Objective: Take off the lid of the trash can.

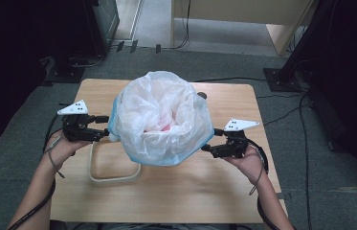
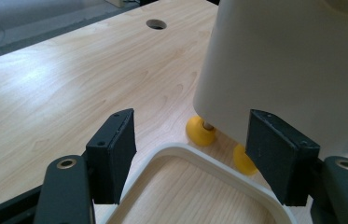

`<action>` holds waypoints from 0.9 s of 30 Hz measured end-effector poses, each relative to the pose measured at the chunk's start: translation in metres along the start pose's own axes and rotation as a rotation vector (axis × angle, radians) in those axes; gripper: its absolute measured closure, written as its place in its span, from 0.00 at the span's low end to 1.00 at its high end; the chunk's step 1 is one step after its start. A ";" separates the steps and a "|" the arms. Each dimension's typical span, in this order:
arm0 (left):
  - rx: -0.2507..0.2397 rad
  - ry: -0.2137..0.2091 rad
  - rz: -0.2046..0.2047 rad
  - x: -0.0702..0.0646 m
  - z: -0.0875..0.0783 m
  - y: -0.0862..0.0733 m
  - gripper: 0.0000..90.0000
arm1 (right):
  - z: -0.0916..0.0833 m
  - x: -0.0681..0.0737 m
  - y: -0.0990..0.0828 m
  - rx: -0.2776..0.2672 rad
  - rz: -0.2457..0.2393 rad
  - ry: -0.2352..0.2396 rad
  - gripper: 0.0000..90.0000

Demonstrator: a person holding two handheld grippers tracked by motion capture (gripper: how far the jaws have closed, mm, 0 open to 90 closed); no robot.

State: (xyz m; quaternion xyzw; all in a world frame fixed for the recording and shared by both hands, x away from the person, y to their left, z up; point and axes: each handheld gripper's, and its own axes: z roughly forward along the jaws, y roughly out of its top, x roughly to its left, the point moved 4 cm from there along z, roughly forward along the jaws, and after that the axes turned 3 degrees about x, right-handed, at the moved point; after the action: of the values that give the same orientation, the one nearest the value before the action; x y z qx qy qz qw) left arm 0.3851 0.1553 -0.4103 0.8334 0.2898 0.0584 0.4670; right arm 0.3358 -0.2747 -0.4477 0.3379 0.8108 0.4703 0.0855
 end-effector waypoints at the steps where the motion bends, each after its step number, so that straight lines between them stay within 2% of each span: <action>1: 0.000 -0.002 0.004 0.000 0.000 0.001 0.36 | -0.001 0.001 0.000 0.000 0.002 0.002 0.24; 6: -0.001 -0.005 0.012 -0.001 0.001 0.008 0.38 | -0.004 0.007 0.004 -0.002 0.004 0.024 0.24; 10: -0.009 -0.007 0.002 -0.002 -0.002 0.016 0.38 | -0.004 0.015 0.011 0.012 -0.035 0.035 0.24; 15: -0.019 -0.023 0.025 -0.009 -0.008 0.029 0.38 | -0.005 0.026 0.019 0.000 -0.067 0.095 0.24; 20: -0.032 -0.039 0.035 -0.016 -0.011 0.038 0.38 | -0.006 0.032 0.026 0.005 -0.089 0.092 0.24; 22: -0.022 -0.023 0.051 -0.018 -0.012 0.040 0.38 | -0.010 0.033 0.030 -0.007 -0.092 0.090 0.24; 27: -0.029 -0.029 0.047 -0.019 -0.019 0.050 0.39 | -0.024 0.031 0.042 -0.034 -0.089 0.080 0.26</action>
State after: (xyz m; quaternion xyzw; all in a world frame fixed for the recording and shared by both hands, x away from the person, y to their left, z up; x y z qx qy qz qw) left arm 0.3836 0.1400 -0.3560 0.8340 0.2626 0.0615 0.4814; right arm 0.3209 -0.2584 -0.3941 0.2811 0.8196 0.4929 0.0798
